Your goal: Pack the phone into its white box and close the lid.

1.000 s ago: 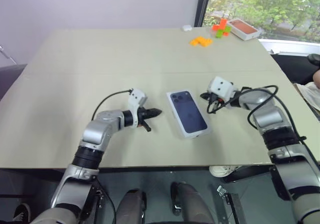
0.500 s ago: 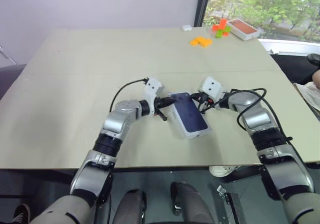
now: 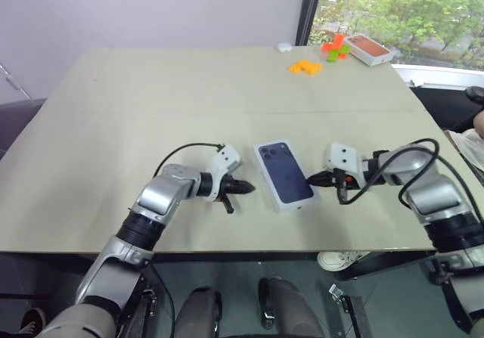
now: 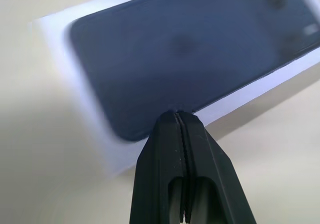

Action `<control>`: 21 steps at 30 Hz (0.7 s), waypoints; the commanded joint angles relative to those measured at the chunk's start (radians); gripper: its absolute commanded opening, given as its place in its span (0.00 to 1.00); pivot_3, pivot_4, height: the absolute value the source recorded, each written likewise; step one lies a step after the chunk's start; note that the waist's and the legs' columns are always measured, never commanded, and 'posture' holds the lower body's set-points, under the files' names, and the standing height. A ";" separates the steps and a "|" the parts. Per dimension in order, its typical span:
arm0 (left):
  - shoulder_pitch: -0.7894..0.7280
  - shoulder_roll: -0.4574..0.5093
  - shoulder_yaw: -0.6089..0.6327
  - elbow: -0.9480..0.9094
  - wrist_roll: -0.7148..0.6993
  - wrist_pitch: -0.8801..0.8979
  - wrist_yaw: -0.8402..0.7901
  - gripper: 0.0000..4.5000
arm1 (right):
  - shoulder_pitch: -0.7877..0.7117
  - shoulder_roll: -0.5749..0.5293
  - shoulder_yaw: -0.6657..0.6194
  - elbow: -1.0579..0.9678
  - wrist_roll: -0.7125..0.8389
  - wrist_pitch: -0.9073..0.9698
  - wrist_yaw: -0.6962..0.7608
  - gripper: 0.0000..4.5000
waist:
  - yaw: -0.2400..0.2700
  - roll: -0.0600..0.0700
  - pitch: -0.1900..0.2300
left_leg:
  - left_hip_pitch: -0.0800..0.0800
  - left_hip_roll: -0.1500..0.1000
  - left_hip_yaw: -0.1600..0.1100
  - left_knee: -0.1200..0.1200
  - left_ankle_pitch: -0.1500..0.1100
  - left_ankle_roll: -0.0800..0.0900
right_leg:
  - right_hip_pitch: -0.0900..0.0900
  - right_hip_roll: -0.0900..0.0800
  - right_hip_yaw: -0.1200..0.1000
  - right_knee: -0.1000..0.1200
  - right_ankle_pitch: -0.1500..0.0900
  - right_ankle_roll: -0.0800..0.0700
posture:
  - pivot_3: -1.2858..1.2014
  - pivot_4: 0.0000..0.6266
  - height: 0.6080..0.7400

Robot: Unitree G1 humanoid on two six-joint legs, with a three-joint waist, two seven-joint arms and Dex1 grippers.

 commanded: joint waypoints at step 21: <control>0.198 0.356 0.482 -0.163 -0.231 -0.121 -0.086 1.00 | -0.172 0.176 -0.242 0.175 0.242 0.104 -0.146 0.99 | 0.000 0.000 0.003 | -0.005 0.004 0.004 -0.010 0.000 0.000 | -0.012 0.005 0.003 -0.002 0.005 -0.007 | 0.52 0.24 1.00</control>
